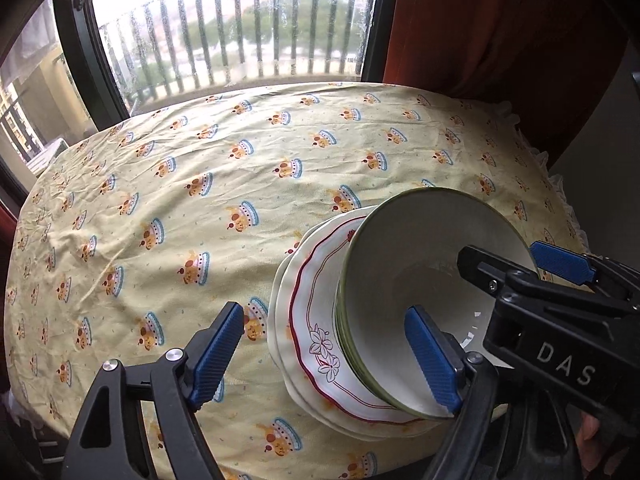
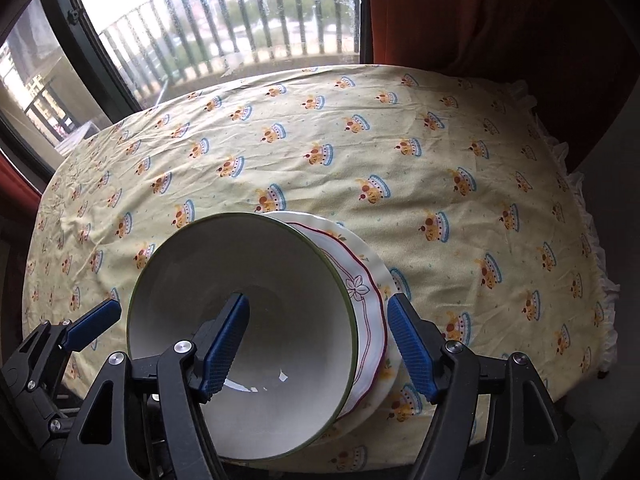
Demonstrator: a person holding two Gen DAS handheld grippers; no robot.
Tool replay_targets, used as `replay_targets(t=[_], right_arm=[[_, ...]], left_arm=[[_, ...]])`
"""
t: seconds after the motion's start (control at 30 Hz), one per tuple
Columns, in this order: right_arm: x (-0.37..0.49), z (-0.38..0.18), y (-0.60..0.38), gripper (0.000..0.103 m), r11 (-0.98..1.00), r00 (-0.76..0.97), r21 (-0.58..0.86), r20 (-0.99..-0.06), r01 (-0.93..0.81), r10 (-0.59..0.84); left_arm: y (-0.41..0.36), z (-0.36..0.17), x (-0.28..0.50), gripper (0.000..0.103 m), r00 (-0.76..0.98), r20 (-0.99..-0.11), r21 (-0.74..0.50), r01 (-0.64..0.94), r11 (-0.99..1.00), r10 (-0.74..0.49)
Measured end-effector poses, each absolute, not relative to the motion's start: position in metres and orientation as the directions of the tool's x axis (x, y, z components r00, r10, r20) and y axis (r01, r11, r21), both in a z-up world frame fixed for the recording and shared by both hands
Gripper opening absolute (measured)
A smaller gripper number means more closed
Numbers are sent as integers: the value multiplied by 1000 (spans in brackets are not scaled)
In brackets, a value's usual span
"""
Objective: Organize plates and bowls
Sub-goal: 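Lower the bowl stack onto the red-rimmed dish with the right tool, then open the right tool and pull both tools back from the stack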
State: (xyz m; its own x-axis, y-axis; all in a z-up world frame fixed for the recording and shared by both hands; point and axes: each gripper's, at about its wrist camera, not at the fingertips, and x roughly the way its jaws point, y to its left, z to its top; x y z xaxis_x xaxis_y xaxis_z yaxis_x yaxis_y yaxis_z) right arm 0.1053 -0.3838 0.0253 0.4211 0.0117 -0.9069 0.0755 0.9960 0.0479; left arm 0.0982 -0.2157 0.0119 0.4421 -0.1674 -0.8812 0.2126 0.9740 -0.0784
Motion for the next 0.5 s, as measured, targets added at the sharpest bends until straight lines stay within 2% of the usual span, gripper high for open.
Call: replay_targets(t=[0.1,0.2,0.43,0.5], right_arm=[[96,41,-382,77,985,472,16,-879,171,-68],[83,53,-376,81,968,514,8,-849,251,-126],[52,72,-336,84,951,600,31,-782,309,-169],[44,76,-323,90,955,629,41,-761,293,-160]], left_arm=[[-197,22,100,87,461,-858,-112,262,958,-227],[-177,29,98,93,493,-816,-147,327,933,-301],[-130,34,86,94,561,-772,-93,366,926,-300],[-116,36,79,94,598,-757,-62,336,940,-264]])
